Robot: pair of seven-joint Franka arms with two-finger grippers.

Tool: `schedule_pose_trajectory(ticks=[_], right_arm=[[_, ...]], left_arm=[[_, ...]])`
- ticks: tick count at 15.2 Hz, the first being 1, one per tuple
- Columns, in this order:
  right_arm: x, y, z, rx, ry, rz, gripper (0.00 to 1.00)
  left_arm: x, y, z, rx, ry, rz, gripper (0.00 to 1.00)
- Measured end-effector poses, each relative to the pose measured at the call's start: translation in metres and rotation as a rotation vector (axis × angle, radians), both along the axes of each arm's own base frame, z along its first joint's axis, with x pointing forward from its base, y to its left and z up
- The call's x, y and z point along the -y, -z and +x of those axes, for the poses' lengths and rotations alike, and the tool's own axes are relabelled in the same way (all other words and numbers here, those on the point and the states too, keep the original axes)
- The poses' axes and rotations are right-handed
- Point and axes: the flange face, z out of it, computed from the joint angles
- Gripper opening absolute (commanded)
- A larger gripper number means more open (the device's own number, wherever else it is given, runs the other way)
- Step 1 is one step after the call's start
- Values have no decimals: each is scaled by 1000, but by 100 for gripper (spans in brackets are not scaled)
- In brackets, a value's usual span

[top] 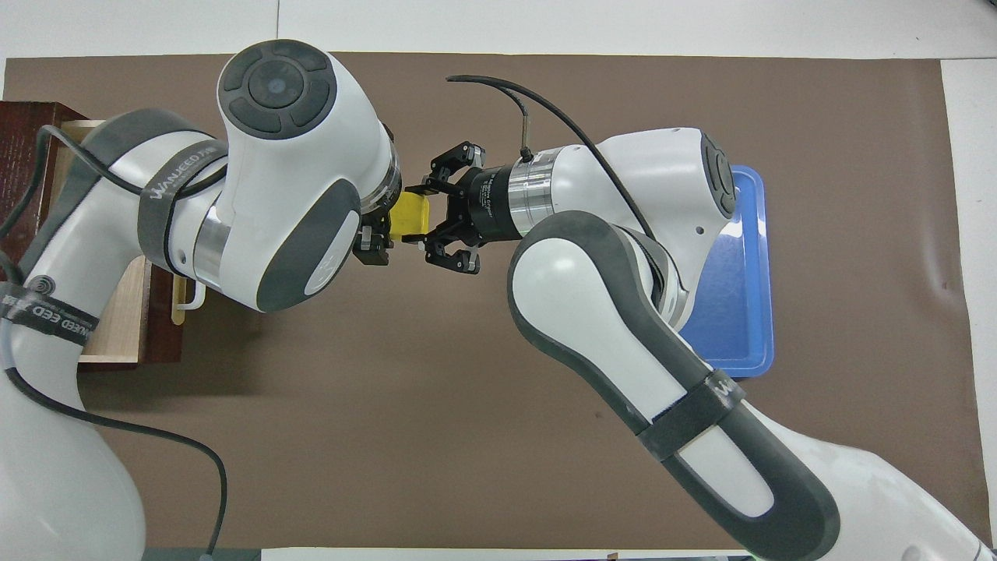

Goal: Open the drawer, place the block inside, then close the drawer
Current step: 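Close the left gripper on the yellow block held by the right gripper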

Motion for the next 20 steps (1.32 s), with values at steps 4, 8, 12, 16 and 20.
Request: schedule_pose_trajectory(ticks=[4,8,12,16,20], right_arm=[[0,0,0,0,0,0,0],[0,0,0,0,0,0,0],[0,0,0,0,0,0,0],[0,0,0,0,0,0,0],[0,0,0,0,0,0,0]], left_arm=[[0,-2,-3,-16,5,24,100],[11,-13,-10,-19,24,26,100],[19,-21,-11,-29,31,31,95],[22,-24,-9,-34,33,32,90],[21,-27,-8,-35,31,33,90]])
